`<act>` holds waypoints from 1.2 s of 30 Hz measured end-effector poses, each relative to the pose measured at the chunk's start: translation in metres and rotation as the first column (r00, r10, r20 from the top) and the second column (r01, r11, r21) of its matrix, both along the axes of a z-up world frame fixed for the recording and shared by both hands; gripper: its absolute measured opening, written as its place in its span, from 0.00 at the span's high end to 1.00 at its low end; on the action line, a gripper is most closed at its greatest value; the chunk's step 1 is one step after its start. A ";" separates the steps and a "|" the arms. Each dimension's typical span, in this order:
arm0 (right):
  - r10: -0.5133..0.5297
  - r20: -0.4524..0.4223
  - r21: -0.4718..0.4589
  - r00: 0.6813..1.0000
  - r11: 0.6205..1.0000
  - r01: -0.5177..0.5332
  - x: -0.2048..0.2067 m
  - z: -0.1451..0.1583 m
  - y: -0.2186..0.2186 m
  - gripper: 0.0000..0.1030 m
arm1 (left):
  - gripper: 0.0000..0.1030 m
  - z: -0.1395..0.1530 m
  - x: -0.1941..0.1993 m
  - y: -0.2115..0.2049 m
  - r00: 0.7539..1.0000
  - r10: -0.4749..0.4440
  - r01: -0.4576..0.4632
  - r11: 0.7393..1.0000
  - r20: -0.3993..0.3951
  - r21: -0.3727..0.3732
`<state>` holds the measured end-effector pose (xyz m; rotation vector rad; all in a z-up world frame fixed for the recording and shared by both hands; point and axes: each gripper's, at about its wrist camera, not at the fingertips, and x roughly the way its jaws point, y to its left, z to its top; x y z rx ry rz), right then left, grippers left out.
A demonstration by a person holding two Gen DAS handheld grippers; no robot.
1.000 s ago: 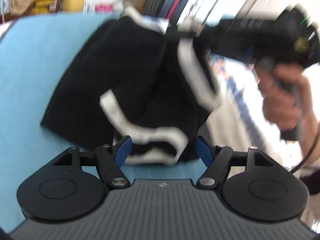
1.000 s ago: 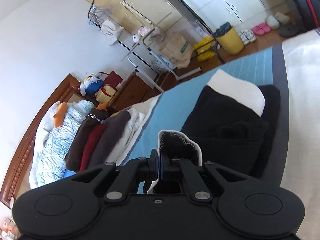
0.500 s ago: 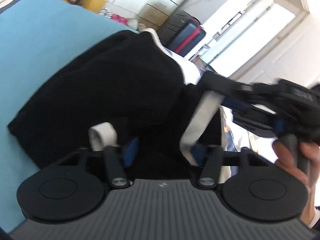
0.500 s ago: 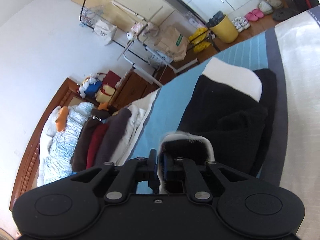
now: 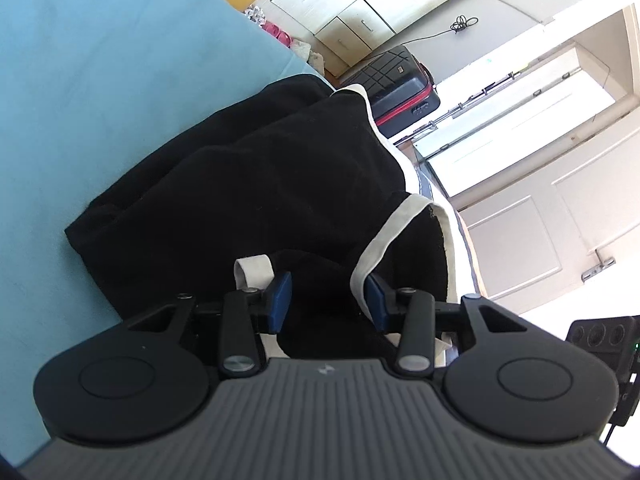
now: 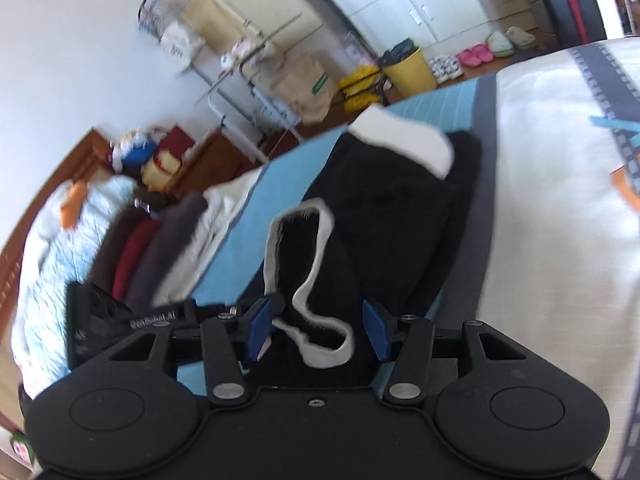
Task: Fold clothes
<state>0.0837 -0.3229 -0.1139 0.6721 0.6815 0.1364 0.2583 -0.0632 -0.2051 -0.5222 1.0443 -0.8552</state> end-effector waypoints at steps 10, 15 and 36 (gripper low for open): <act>0.177 0.072 -0.263 0.982 0.953 -0.152 -0.011 0.021 0.047 0.95 | 0.61 0.027 -0.002 0.018 0.995 -0.049 0.053 0.998 0.093 -0.046; 0.312 0.024 -0.286 0.950 0.913 -0.292 0.000 0.006 0.067 0.94 | 0.52 0.030 -0.005 0.032 0.996 -0.073 0.082 0.982 0.059 -0.169; -0.053 0.016 -0.084 0.998 0.995 0.054 0.010 0.002 -0.029 0.32 | 0.43 0.008 -0.009 -0.001 0.990 -0.024 0.006 0.992 0.142 0.129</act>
